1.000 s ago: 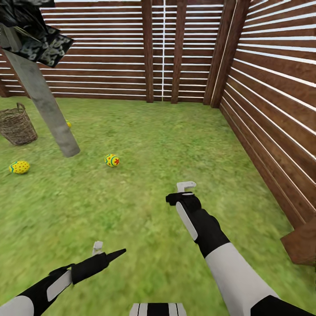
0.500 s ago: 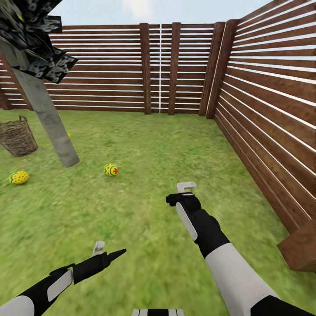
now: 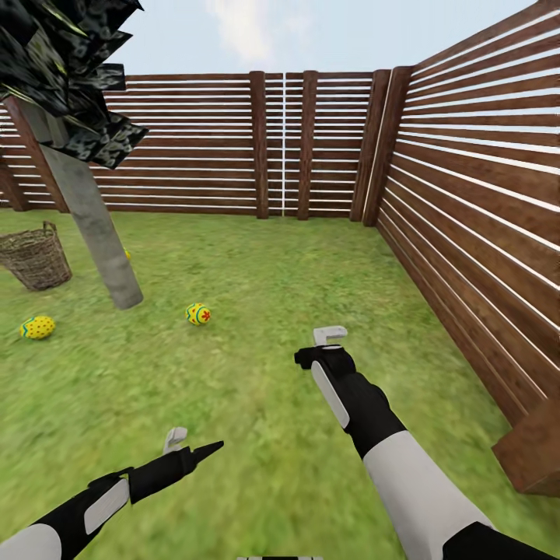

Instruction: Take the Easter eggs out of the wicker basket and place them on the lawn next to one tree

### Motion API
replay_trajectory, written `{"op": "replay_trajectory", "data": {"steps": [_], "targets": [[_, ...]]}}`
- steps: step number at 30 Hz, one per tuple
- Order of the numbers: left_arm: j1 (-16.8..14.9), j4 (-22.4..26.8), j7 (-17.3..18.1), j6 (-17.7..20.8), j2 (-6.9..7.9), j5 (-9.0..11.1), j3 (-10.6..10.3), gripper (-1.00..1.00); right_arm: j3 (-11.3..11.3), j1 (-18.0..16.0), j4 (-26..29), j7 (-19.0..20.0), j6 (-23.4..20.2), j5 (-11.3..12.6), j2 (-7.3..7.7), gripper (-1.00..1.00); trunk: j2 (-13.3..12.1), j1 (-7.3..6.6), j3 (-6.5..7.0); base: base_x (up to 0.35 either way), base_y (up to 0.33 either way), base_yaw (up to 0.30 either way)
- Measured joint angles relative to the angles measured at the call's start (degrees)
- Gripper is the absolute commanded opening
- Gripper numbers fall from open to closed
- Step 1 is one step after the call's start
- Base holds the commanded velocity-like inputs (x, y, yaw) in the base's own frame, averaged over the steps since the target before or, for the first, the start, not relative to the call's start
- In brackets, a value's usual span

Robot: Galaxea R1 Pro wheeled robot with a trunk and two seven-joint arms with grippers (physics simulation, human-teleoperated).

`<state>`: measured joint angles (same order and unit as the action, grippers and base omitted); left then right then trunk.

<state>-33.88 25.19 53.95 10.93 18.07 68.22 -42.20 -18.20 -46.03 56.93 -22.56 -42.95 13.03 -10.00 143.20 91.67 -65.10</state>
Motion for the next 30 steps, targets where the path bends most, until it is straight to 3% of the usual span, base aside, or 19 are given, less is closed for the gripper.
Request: {"op": "replay_trajectory", "data": {"steps": [30], "targets": [[0.0, -0.1, -0.3, -0.9, -0.04, 0.0, -0.1, 1.00, 0.0, 0.0, -1.4, 0.1, 0.1, 0.0, 0.00, 1.00, -12.0, -6.58, 4.93, 0.000, 0.000, 0.000]]}}
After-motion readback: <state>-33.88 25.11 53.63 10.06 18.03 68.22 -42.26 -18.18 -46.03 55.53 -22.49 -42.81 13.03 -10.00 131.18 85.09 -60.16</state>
